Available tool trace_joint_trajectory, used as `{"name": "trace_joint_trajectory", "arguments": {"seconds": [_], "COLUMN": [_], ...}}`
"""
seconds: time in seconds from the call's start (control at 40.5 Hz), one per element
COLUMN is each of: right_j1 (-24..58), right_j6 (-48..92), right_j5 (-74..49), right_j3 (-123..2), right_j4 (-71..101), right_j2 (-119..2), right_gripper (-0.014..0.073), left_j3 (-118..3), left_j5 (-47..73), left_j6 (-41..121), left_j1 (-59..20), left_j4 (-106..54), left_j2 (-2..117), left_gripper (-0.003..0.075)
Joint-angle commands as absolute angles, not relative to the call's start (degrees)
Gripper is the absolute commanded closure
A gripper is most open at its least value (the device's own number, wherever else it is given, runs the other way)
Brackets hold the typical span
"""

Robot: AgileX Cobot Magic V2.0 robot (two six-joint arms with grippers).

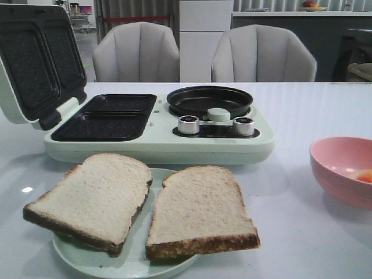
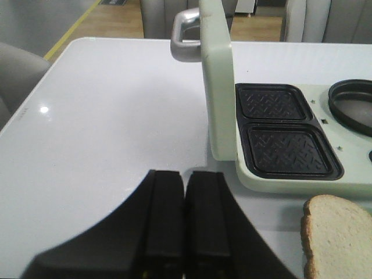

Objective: Make breakfast with bread and shrimp

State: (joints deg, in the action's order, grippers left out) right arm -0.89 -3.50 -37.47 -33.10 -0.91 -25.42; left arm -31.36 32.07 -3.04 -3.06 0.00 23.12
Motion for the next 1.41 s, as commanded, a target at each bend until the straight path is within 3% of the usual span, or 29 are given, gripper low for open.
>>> {"name": "trace_joint_trajectory", "arguments": {"seconds": [0.0, 0.148, 0.222, 0.345, 0.419, 0.666, 0.962, 1.258, 1.381], "right_j1": [-1.11, -1.11, -1.11, -1.11, -1.11, -1.11, -1.11, -1.11, -1.11], "right_j6": [-3.31, -3.31, -3.31, -3.31, -3.31, -3.31, -3.31, -3.31, -3.31], "right_j5": [-33.52, -33.44, -33.09, -32.49, -32.64, -32.67, -32.67, -32.67, -32.67], "right_j3": [-33.75, -32.85, -32.85, -32.85, -32.85, -32.85, -32.85, -32.85, -32.85], "right_j4": [-1.31, -1.31, -1.31, -1.31, -1.31, -1.31, -1.31, -1.31, -1.31], "right_j2": [-27.09, -27.27, -27.27, -27.27, -27.27, -27.27, -27.27, -27.27, -27.27], "right_gripper": [0.0557, 0.0523, 0.0424, 0.0184, 0.0106, 0.0088, 0.0088, 0.0088, 0.0088], "left_j3": [-32.42, -32.26, -32.26, -32.26, -32.26, -32.26, -32.26, -27.13, -23.93], "left_j5": [27.81, 29.33, 29.68, 29.79, 30.01, 30.01, 29.52, 31.37, 31.24], "left_j6": [-3.17, -3.17, -3.17, -3.17, -3.17, 0.00, 10.26, 9.31, -4.78], "left_j1": [-3.50, -3.50, -3.53, -3.63, -3.63, -9.61, -28.60, -52.25, -59.42], "left_j4": [-1.04, -1.04, -1.04, -1.04, -1.04, -0.37, 3.64, 31.52, 50.82], "left_j2": [24.64, 26.01, 26.89, 27.80, 28.16, 30.19, 37.88, 50.31, 55.09], "left_gripper": [0.0622, 0.0592, 0.0483, 0.0211, 0.0145, 0.0210, 0.0225, 0.0225, 0.0225]}}
